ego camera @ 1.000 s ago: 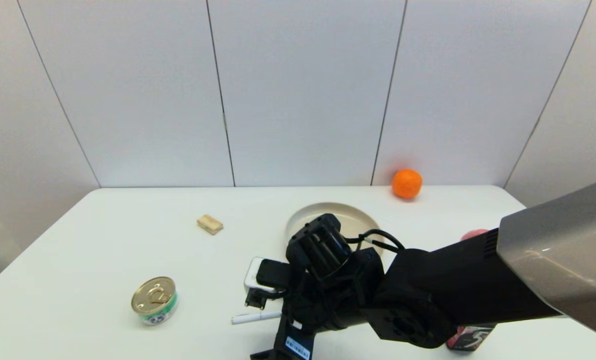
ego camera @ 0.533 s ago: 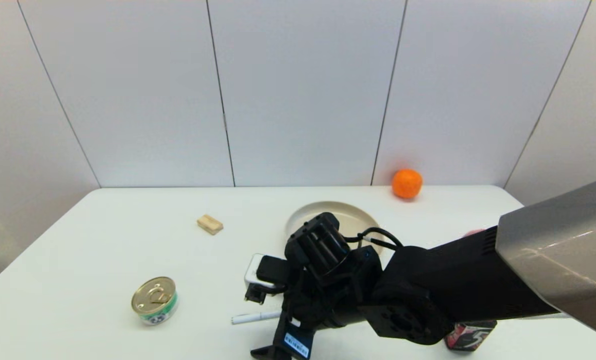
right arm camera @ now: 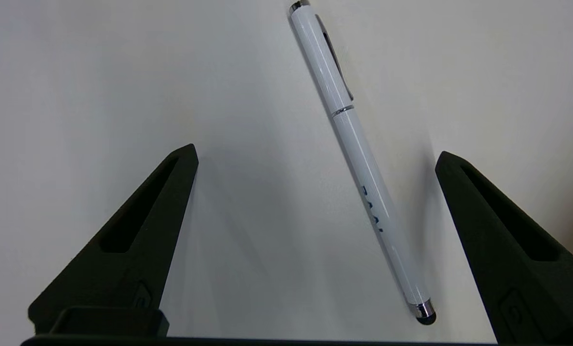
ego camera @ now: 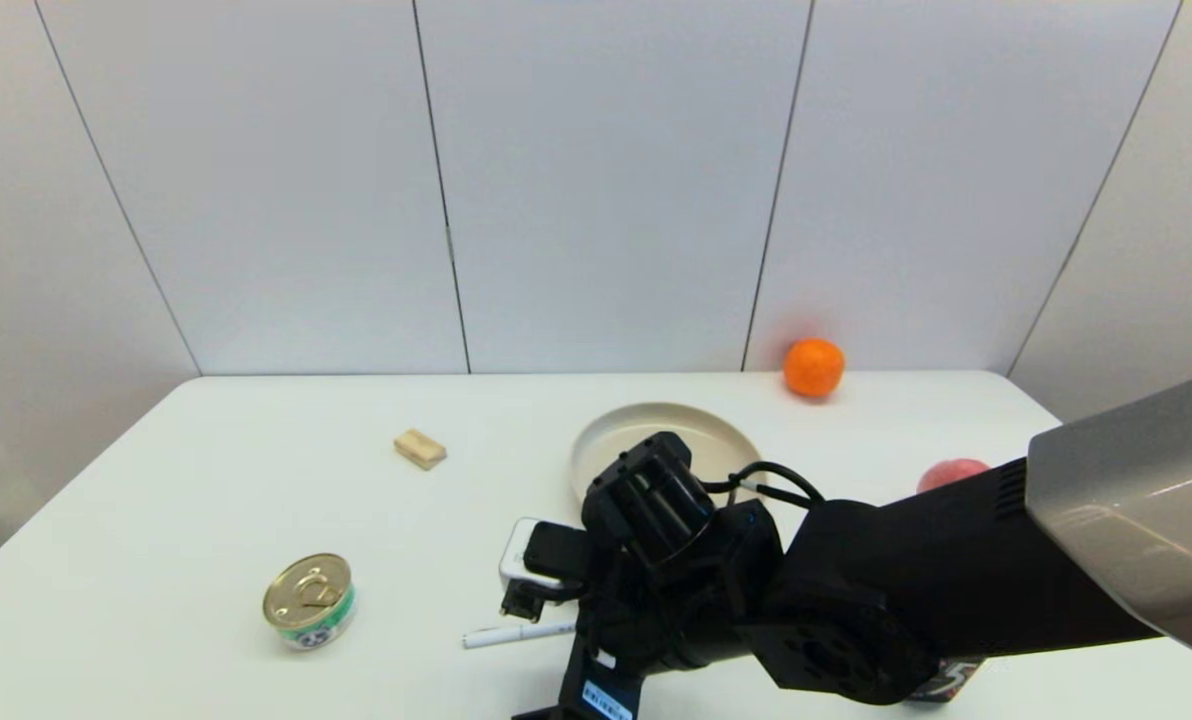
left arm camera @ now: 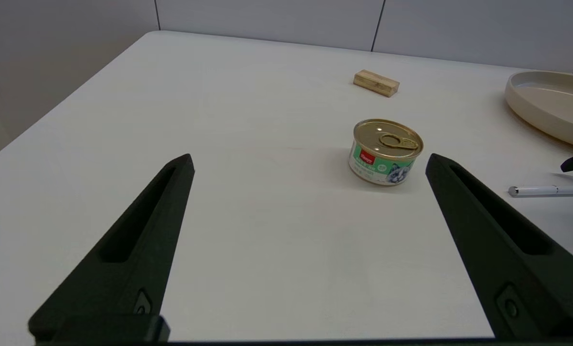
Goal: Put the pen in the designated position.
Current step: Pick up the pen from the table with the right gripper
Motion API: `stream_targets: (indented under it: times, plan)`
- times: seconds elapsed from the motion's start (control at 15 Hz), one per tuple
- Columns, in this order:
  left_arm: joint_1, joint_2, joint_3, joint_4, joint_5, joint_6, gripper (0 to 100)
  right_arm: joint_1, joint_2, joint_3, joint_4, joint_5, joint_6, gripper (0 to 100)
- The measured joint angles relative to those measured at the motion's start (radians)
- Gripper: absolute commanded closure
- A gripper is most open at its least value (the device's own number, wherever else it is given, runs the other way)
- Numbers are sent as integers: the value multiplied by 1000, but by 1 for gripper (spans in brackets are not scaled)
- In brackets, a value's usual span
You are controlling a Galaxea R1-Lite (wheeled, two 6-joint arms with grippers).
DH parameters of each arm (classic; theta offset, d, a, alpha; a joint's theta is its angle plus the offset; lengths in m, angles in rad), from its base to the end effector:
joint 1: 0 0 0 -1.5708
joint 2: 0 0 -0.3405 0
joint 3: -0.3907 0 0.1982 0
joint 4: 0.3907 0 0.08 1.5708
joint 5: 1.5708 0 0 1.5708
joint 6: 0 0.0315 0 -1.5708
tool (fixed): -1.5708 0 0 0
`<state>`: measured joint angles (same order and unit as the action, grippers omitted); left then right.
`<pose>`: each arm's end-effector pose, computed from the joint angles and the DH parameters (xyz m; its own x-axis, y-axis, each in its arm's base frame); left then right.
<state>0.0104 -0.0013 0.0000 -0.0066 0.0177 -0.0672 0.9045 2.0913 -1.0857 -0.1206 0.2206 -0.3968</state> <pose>-0.0458 0.0001 0.0762 0.9996 0.0281 0.0079 -0.0275 0.9974 -0.0673 0.2427 0.3198 0.0954 0.2099 0.6210 -0.7552 -0.9713 0.2206 -0.0886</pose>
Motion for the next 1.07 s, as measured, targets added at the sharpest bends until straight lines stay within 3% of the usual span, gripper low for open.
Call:
stream_targets:
  times: [1.07]
  plan:
    - [0,0,0,1,0,0,0,10,10,-5,0,-3,2,0]
